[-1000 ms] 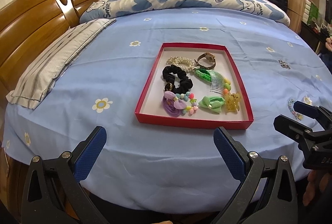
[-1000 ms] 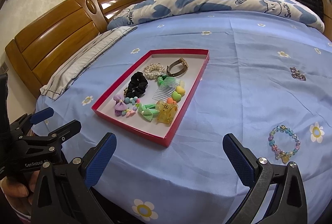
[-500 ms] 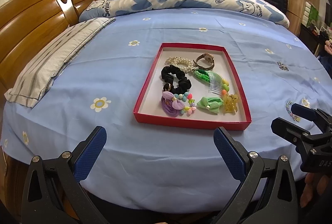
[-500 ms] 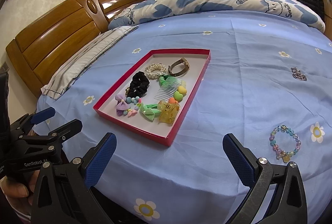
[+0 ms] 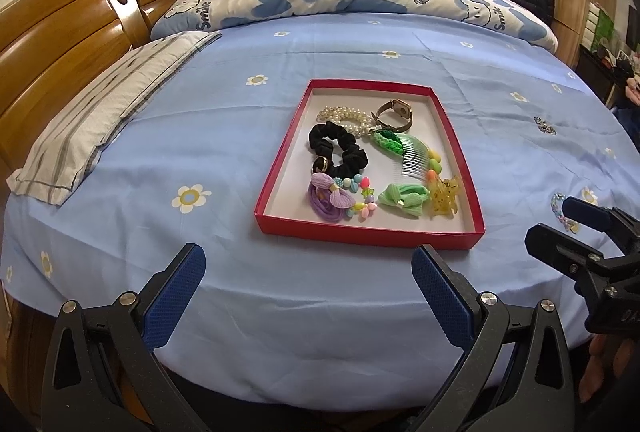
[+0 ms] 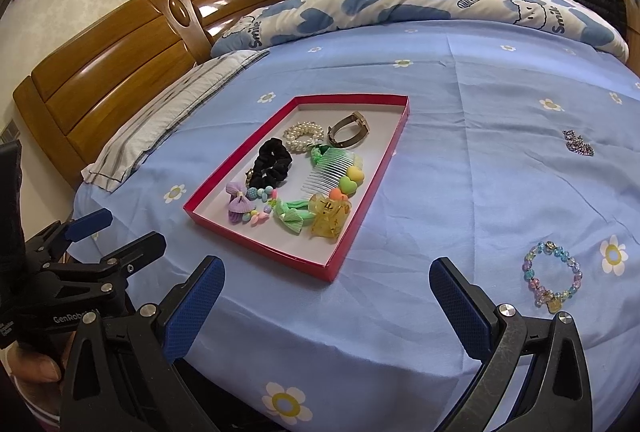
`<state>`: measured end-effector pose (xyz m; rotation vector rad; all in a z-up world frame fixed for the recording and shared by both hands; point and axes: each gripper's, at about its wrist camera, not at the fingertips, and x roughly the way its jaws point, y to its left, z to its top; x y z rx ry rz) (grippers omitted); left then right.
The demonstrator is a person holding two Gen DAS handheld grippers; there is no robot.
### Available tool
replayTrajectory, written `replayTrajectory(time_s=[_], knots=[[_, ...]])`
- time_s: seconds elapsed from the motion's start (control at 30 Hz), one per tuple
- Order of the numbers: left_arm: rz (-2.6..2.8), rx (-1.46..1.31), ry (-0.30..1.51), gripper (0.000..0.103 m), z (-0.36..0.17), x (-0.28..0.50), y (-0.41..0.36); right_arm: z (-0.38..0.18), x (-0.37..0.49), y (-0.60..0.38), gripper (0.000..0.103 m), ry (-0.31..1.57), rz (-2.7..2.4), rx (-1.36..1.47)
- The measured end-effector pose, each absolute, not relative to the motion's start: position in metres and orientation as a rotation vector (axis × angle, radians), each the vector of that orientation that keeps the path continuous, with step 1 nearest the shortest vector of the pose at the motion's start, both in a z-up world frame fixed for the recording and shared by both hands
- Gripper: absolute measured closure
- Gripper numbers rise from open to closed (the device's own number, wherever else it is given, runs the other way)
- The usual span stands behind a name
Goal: Organize jewelry
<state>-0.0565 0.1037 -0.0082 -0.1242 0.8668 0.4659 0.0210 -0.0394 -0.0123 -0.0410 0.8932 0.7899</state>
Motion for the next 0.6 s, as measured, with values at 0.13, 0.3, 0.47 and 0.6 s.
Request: replayTrajectory(time_s=[0.13,0.3,0.47,0.6], knots=[[0.466,-0.123,0.868,0.0,-0.009,-0.0563,0.1035,-0.0111,0.0214,-0.0392,0.0,0.89,0.79,-0.04],[0.467,-0.132,0.871,0.0,-0.0108,-0.0565,0.1046,-0.0085,0.0216,-0.0394,0.0,0.886,0.793,-0.036],[0.473,-0.123,0.862,0.0,-0.0109,-0.0571,0.1038,-0.0052,0.0209,-0.04,0.0,0.874,0.796,-0.031],[0.472,-0.123,0.861,0.0,-0.0111,-0.0573,0.1039,-0.0041,0.0205,-0.0402,0.0,0.872,0.798,-0.03]])
